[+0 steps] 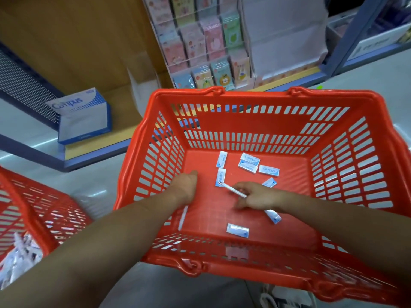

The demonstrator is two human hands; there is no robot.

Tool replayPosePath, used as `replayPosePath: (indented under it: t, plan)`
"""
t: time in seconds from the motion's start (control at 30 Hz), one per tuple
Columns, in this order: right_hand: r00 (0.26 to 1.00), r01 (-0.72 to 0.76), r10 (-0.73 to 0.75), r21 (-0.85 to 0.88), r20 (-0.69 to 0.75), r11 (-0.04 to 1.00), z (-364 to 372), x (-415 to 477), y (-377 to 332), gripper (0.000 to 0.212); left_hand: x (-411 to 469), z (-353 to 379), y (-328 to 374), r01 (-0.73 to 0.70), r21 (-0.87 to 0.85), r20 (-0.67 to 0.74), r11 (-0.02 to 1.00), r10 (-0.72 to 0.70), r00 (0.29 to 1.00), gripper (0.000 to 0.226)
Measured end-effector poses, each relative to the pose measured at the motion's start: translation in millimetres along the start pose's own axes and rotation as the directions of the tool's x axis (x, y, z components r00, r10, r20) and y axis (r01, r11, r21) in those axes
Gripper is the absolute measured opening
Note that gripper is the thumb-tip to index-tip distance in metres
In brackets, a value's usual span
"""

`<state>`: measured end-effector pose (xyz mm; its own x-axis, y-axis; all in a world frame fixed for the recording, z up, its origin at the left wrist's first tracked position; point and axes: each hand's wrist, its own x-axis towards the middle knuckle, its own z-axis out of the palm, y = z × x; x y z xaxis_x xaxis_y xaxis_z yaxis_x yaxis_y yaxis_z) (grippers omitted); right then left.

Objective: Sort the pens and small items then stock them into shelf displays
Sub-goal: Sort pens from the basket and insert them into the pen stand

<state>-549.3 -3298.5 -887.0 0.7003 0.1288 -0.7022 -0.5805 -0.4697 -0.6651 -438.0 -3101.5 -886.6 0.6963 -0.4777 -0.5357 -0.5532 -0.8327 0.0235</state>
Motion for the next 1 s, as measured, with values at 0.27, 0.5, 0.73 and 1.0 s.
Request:
replayPosePath:
  t: [0.27,0.5,0.73,1.0]
  plan:
    - [0.994,-0.082,0.106,0.405,-0.036,0.911,14,14,-3,0.026,0,-3,8,0.089,-0.380,0.082,0.921,-0.062,0.995,0.039]
    - [0.991,-0.122,0.133,0.557,0.020,0.822,20,14,-8,0.023,-7,16,42,0.003,-0.287,0.039,0.958,0.009,0.999,0.066]
    - [0.991,-0.134,0.110,0.628,0.077,0.767,18,6,-17,0.029,-5,3,46,0.249,-0.722,0.218,0.646,-0.129,0.967,0.049]
    - [0.980,0.070,-0.183,0.729,0.077,0.681,-23,-28,-83,0.020,-37,-110,39,0.169,-0.977,0.181,0.131,0.083,0.980,0.025]
